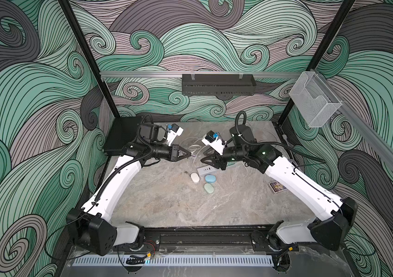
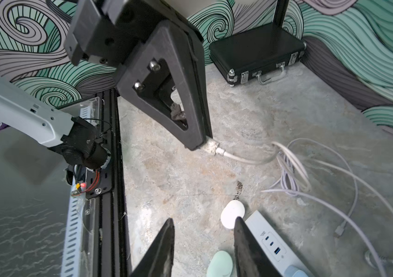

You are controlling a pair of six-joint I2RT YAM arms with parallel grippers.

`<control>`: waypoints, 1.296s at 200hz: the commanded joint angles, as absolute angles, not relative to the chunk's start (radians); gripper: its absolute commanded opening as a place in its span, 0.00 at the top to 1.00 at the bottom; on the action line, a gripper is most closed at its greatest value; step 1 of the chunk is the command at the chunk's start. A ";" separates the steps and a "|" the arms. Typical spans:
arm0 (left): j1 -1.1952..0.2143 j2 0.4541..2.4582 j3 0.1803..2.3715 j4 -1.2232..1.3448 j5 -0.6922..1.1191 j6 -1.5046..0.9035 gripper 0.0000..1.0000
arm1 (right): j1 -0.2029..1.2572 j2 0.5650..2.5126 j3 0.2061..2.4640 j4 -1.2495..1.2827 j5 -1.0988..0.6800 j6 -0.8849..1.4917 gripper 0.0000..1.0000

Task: Charge the bluetooth headset
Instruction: Adjust the charging cable.

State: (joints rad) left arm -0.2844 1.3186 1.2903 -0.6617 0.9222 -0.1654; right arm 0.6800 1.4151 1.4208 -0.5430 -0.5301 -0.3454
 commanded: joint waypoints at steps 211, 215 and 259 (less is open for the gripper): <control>-0.278 1.361 1.378 -0.775 1.053 -0.114 1.00 | 0.781 1.513 1.513 -0.472 -0.410 -0.947 0.73; -0.278 1.360 1.378 -0.777 1.055 -0.114 1.00 | 0.781 1.516 1.517 -0.474 -0.410 -0.949 0.73; -0.278 1.361 1.380 -0.776 1.061 -0.115 1.00 | 0.788 1.534 1.531 -0.482 -0.417 -0.970 0.80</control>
State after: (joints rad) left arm -0.2836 1.3560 1.3403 -0.7570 1.0248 -0.1383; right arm 0.7815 1.5249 1.5017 -0.4839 -0.4004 -0.9539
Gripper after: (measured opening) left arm 0.060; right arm 0.214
